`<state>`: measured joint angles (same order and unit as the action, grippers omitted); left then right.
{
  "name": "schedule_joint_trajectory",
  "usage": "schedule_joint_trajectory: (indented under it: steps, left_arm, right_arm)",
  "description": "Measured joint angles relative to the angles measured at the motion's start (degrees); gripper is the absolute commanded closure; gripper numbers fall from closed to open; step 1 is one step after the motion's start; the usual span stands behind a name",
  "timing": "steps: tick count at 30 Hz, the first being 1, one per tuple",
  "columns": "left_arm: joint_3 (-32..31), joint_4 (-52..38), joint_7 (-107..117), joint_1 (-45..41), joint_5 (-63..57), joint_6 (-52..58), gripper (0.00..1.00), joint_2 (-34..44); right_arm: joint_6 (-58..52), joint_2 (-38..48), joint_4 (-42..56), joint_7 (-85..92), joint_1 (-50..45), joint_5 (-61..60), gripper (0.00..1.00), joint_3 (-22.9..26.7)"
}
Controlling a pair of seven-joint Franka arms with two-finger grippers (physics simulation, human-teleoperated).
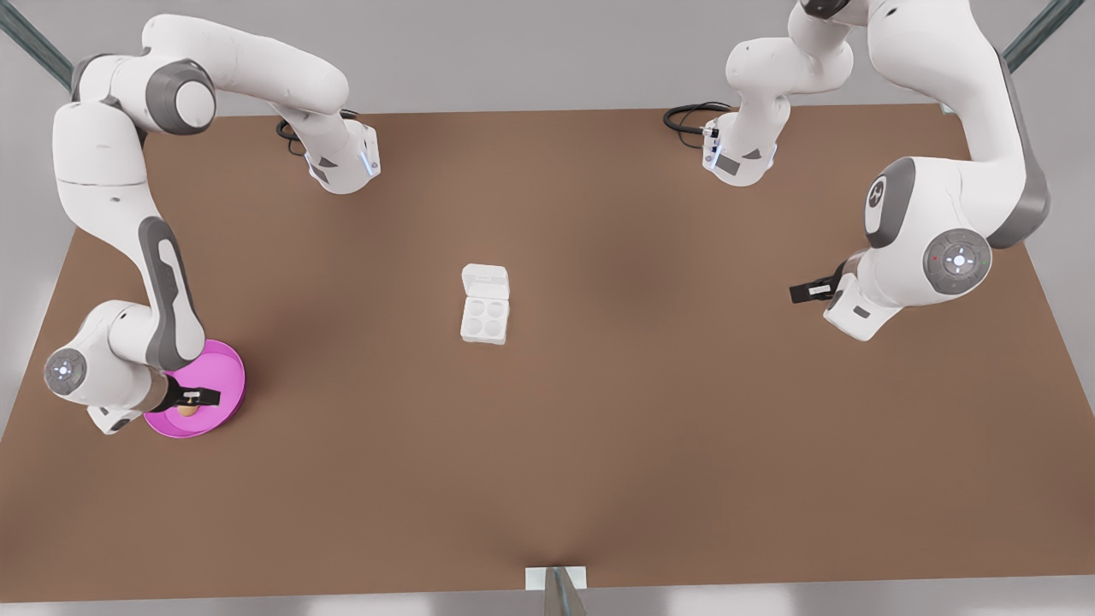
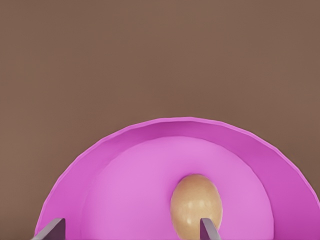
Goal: Pack egg into the box and close the box lid
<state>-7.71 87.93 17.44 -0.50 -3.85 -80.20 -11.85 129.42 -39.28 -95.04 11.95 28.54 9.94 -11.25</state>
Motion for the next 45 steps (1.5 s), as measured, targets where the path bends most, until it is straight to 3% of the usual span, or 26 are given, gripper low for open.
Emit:
schedule_joint_trajectory:
  steps: [45]
  left_arm:
    - [0.09,-0.82,0.18,-0.03,-0.06,1.4,0.0,-0.06]
  right_arm:
    - [2.67,-4.28,2.2,1.88,3.8,0.07,0.0,0.01]
